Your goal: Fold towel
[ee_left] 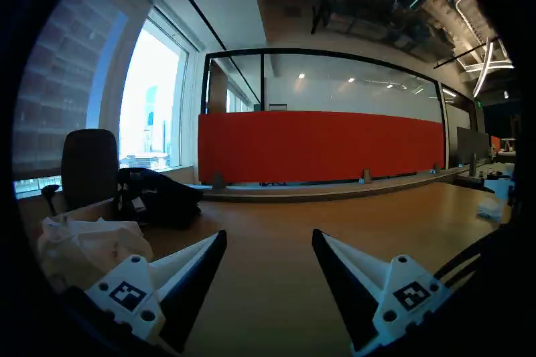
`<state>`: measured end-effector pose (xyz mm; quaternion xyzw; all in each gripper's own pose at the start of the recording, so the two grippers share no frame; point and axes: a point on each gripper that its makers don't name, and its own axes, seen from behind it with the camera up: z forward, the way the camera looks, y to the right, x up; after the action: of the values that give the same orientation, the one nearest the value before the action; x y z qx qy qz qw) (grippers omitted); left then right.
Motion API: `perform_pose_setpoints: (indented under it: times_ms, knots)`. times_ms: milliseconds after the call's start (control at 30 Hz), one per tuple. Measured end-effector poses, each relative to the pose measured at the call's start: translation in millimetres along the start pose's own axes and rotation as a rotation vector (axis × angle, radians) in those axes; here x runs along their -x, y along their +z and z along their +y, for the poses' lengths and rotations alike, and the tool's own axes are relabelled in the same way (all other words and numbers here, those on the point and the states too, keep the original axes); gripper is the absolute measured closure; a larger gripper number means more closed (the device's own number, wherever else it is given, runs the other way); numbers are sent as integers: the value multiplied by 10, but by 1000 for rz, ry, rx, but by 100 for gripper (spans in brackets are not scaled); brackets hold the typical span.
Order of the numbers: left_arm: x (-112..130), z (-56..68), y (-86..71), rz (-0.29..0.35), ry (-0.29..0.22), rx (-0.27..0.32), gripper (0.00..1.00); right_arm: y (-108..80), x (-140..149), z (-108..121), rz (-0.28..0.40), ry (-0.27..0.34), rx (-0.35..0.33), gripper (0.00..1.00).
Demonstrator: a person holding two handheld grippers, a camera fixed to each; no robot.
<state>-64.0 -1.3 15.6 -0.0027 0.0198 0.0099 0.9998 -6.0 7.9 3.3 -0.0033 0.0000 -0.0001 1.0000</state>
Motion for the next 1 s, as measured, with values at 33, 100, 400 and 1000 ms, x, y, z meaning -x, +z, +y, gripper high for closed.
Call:
perform_pose_setpoints:
  times_ms: [33, 100, 400, 1000]
  knots:
    - [-3, -1, -1, 0, 0, 0, 6, 0, -1, 0, 0, 0, 0, 1]
    - [-7, -3, -3, 0, 0, 0, 6, -1, -3, 0, 0, 0, 0, 1]
    - [-22, -5, -10, -1, 0, 0, 6, -1, -2, -4, 0, 0, 0, 1]
    - [-41, -16, -4, -1, -1, 0, 6, 3, -1, 1, 0, 0, 0, 1]
